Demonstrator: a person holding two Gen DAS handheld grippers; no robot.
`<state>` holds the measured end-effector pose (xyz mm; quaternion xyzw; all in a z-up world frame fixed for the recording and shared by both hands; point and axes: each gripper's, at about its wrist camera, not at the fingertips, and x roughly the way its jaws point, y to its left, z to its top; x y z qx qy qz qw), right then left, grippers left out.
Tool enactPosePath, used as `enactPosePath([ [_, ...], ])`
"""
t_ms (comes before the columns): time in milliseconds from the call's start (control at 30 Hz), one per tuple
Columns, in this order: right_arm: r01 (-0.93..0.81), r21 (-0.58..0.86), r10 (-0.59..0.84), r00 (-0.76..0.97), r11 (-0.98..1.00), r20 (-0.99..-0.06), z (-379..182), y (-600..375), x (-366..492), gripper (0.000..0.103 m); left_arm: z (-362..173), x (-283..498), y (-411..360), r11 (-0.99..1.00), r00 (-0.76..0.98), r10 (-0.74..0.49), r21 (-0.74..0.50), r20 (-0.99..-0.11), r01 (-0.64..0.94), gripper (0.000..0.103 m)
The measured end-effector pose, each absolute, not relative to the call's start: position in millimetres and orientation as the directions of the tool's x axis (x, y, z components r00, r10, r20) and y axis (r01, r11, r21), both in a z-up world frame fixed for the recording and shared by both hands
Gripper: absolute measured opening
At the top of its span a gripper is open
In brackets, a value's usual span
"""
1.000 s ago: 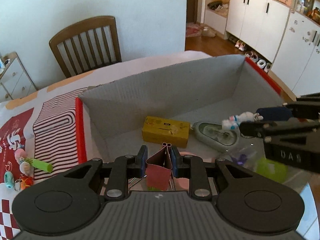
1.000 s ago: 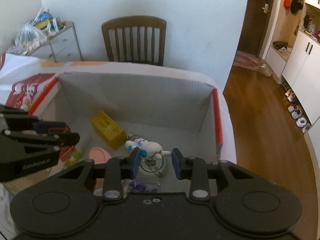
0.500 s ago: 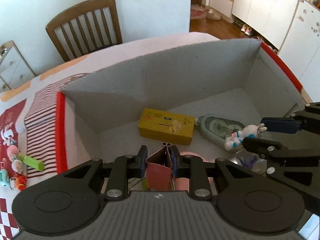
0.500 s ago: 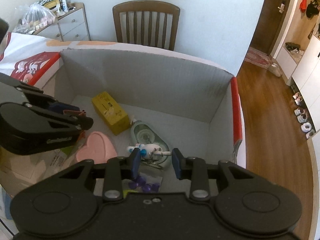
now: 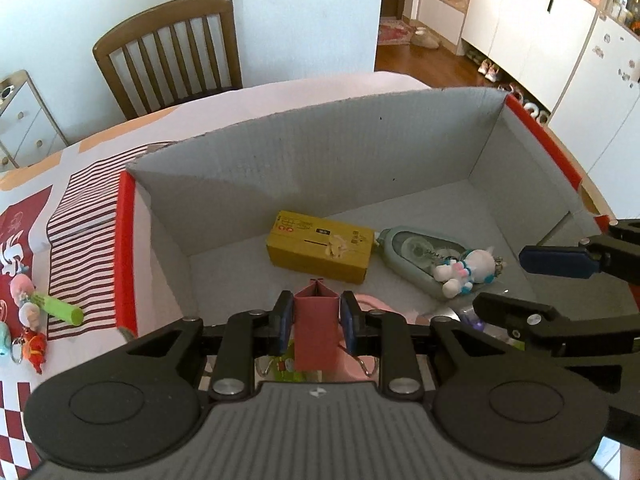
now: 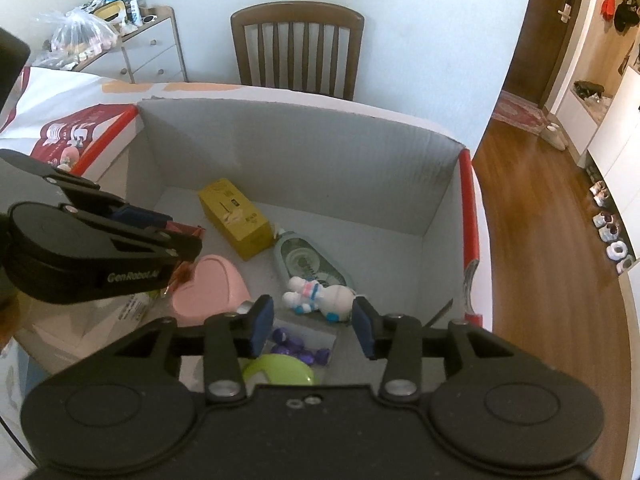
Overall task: Organize rigid objects
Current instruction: 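Lower the bunny keychain into the box and open the right tool while the left tool lowers the pink clip, then open the left tool to drop the pink binder clip into the box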
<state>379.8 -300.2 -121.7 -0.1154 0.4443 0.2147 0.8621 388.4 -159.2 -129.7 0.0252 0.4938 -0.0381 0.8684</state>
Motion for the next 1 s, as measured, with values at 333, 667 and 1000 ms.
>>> enactPosePath([
  [333, -0.469, 0.004, 0.293, 0.544, 0.883, -0.786, -101.9, -306.0, 364.7, 0.049, -101.1, 366.1, -150.6, 0.998, 0.584, -0.059, -0.031, -0.810, 0.058, 0.024],
  [667, -0.492, 0.009, 0.326, 0.562, 0.871, -0.760, -80.7, -306.3, 343.1, 0.056, -71.4, 335.8, -147.6, 0.996, 0.638, -0.086, -0.064, -0.765, 0.057, 0.024],
  [1000, -0.515, 0.030, 0.370, 0.573, 0.857, -0.731, -53.7, -299.2, 319.1, 0.064, -47.2, 302.1, -127.1, 0.995, 0.686, -0.095, -0.094, -0.722, 0.039, 0.033],
])
